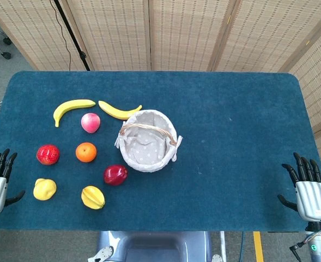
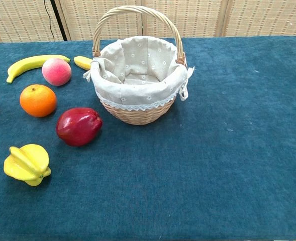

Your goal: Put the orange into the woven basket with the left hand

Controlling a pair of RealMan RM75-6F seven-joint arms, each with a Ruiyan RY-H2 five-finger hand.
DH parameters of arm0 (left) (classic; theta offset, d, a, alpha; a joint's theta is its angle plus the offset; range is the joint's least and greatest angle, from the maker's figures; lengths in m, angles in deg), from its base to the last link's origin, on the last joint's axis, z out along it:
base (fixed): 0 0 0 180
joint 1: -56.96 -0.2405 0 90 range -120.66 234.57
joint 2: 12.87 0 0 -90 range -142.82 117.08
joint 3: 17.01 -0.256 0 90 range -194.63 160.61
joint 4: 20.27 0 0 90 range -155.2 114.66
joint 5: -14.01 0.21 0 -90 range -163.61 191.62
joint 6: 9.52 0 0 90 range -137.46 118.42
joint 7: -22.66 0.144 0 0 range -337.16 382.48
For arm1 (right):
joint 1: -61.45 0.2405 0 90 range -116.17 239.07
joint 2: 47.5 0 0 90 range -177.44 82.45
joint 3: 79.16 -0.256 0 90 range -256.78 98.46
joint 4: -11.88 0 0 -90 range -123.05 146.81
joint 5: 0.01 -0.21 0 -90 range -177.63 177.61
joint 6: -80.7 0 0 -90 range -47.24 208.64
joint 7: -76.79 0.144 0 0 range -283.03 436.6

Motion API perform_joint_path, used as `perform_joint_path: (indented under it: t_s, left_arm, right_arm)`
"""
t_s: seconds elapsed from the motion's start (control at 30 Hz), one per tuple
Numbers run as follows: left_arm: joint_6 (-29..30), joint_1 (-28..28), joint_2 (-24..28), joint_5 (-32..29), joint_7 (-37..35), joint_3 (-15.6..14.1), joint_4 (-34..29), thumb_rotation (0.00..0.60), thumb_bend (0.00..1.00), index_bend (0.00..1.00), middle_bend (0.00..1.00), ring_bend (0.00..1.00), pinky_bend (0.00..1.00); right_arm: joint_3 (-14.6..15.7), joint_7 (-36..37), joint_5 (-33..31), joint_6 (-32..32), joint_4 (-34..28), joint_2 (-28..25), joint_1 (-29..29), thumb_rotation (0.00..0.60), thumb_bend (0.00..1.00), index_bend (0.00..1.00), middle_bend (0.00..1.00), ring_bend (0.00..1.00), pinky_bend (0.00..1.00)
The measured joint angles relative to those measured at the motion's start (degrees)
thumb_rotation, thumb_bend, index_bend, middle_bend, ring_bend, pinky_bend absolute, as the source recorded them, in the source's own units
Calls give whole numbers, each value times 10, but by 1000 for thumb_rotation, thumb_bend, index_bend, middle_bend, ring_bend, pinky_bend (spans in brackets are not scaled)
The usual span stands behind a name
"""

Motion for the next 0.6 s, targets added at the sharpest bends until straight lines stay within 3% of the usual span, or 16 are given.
perform_joint_path:
  t_s: [0.6]
  left_arm:
    - [-15,7,2,-5,-12,1,-5,600,11,0,0,0,0]
  right_arm:
    - [-2,9,-5,2,-10,-10,-3,600,0,243,0,0,0]
